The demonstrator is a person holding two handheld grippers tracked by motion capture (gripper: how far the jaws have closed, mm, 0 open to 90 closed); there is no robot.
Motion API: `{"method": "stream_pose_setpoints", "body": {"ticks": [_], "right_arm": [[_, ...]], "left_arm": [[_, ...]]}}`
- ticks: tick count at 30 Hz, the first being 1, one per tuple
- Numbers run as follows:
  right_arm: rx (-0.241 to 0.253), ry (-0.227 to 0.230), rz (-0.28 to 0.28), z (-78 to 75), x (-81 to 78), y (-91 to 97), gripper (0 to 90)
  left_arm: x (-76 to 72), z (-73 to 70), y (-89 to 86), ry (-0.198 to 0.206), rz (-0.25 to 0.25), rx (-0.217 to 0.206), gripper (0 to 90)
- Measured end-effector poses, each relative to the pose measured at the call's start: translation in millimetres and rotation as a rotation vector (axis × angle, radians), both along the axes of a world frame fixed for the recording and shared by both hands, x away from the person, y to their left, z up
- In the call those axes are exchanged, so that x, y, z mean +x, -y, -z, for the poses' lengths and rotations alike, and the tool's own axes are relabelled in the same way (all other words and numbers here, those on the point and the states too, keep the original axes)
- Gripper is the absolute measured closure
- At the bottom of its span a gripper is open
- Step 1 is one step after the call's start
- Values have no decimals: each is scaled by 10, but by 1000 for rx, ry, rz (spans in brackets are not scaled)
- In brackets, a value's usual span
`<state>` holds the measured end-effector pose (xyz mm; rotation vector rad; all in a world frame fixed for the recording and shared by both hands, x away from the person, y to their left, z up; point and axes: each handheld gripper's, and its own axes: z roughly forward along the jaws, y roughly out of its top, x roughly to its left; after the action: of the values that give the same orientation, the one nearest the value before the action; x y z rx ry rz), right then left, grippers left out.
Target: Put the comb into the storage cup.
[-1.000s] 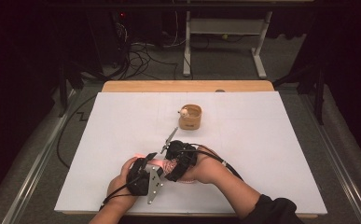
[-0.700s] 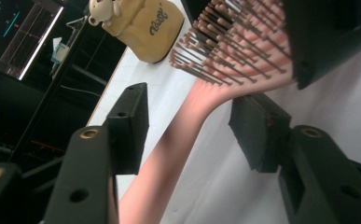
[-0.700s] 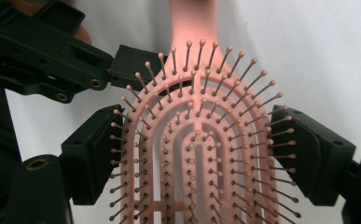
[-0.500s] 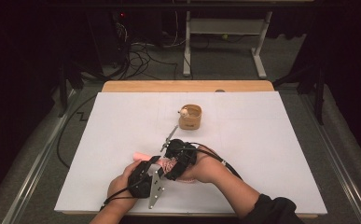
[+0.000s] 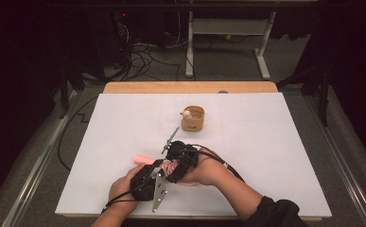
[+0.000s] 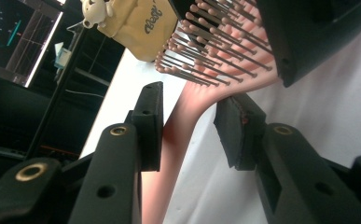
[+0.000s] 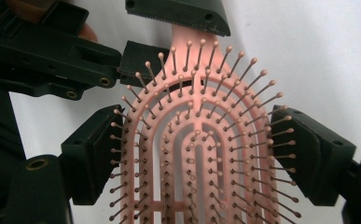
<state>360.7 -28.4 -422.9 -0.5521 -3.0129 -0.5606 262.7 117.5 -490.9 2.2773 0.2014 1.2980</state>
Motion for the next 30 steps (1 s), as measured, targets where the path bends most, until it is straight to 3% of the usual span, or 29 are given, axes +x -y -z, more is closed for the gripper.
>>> {"method": "stream_pose_setpoints", "body": {"ticks": [13,19,30], "right_arm": [[-3,8,-10,-13,-4,6,203],[2,10,-12,-23,-2,11,203],[15,-6,-18,-60,3,51,200]], "left_arm": [[-17,16,32,45,-7,53,696],[-12,24,32,48,-6,70,725],[-36,48,53,81,7,109,781]]}}
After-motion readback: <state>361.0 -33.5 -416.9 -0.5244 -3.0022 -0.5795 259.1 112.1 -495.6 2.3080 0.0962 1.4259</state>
